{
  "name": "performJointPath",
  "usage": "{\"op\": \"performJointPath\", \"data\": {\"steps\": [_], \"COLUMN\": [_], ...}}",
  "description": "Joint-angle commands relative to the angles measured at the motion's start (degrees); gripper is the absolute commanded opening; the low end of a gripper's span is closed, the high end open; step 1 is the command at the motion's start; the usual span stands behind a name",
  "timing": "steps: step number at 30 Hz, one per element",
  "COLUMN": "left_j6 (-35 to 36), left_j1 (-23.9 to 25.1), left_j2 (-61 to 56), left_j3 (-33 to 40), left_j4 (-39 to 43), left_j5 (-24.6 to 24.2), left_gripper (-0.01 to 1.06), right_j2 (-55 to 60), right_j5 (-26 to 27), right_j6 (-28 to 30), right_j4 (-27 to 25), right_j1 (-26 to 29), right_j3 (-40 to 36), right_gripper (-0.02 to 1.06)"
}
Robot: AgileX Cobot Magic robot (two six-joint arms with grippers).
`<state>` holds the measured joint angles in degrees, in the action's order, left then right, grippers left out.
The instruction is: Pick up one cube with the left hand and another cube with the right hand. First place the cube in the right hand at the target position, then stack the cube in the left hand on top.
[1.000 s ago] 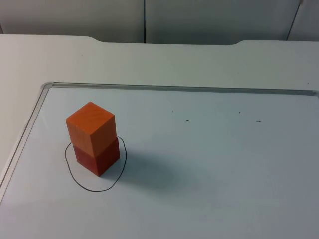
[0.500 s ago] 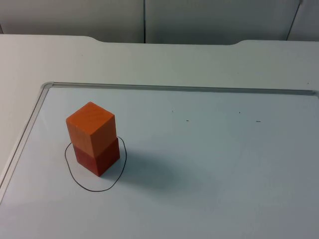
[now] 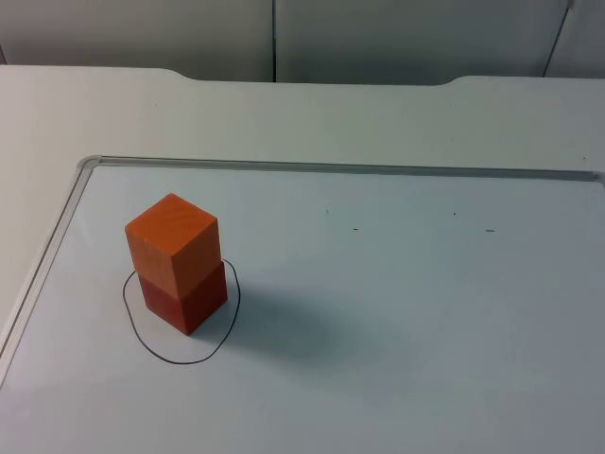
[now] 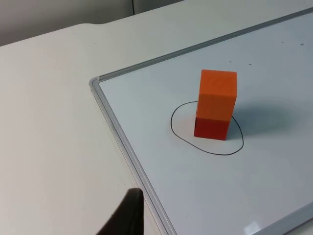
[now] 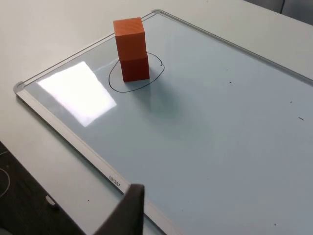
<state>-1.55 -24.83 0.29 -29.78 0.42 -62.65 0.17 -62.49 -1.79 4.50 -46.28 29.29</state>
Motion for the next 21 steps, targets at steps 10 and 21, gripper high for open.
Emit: {"op": "performJointPath", "data": {"steps": [10,21], "left_j6": [0.3,0.3], "left_j1": [-0.2,-0.2], "left_j2": [-0.3,-0.3], "left_j3": [0.4,0.4], "left_j4": [0.2,0.4], "left_j5": [0.9,0.9], "left_gripper": [1.05,1.05], "right_j2": [-0.2,-0.2], "right_j5": [0.7,0.7], "right_j6": [0.0,-0.4], "right_j4": [-0.3,-0.3], "right_j1": [-0.2,-0.2], "right_j3": [-0.2,-0.2], "right_gripper": [1.05,1.05]}}
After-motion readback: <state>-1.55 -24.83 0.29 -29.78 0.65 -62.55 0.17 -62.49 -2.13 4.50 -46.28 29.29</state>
